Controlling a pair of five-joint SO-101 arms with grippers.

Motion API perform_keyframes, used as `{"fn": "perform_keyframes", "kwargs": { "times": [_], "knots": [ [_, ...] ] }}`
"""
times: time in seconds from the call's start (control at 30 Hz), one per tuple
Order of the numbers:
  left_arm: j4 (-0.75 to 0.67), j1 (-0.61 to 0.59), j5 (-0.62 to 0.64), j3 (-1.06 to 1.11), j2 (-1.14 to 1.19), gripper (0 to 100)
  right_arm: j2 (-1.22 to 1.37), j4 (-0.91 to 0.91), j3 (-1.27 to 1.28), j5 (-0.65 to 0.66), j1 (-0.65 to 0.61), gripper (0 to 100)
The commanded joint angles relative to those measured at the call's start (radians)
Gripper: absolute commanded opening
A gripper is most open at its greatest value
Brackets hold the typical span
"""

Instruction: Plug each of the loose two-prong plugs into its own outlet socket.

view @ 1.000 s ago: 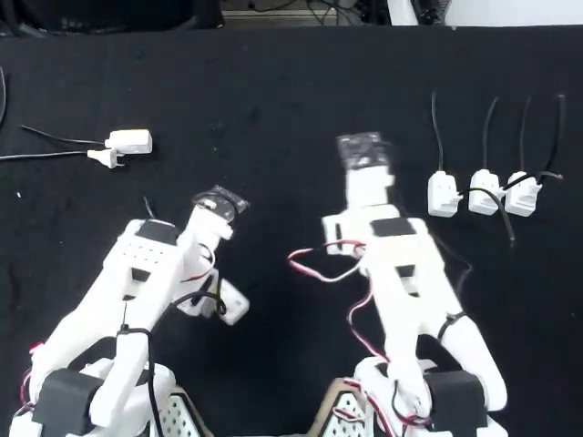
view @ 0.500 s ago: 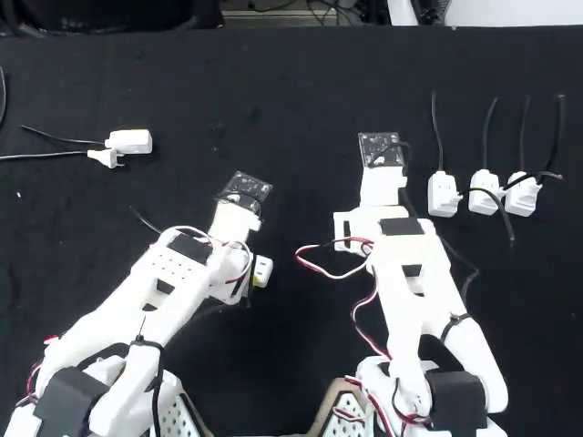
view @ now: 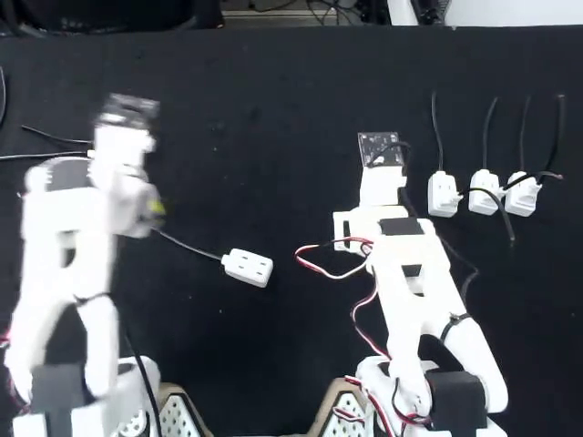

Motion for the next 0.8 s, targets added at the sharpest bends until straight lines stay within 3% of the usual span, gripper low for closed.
{"fn": "perform_keyframes", "kwargs": {
  "times": [0.0, 0.17, 0.33, 0.6, 0.77],
  "knots": [
    [0.014, -0.222, -0.187, -0.193, 0.153, 21, -0.042, -0.021, -0.027, -0.008, 0.006, 13.8],
    [0.009, -0.314, -0.235, -0.407, 0.405, 21, -0.042, -0.018, -0.019, -0.006, -0.043, 13.8],
    [0.011, -0.326, -0.221, -0.677, 0.655, 21, -0.042, -0.021, -0.012, -0.003, -0.046, 13.8],
    [0.020, -0.226, -0.037, -1.089, 0.980, 21, -0.042, -0.021, -0.010, -0.002, -0.046, 13.8],
    [0.118, -0.206, 0.044, -1.334, 1.088, 21, -0.042, -0.021, -0.012, 0.000, -0.046, 13.8]
  ]
}}
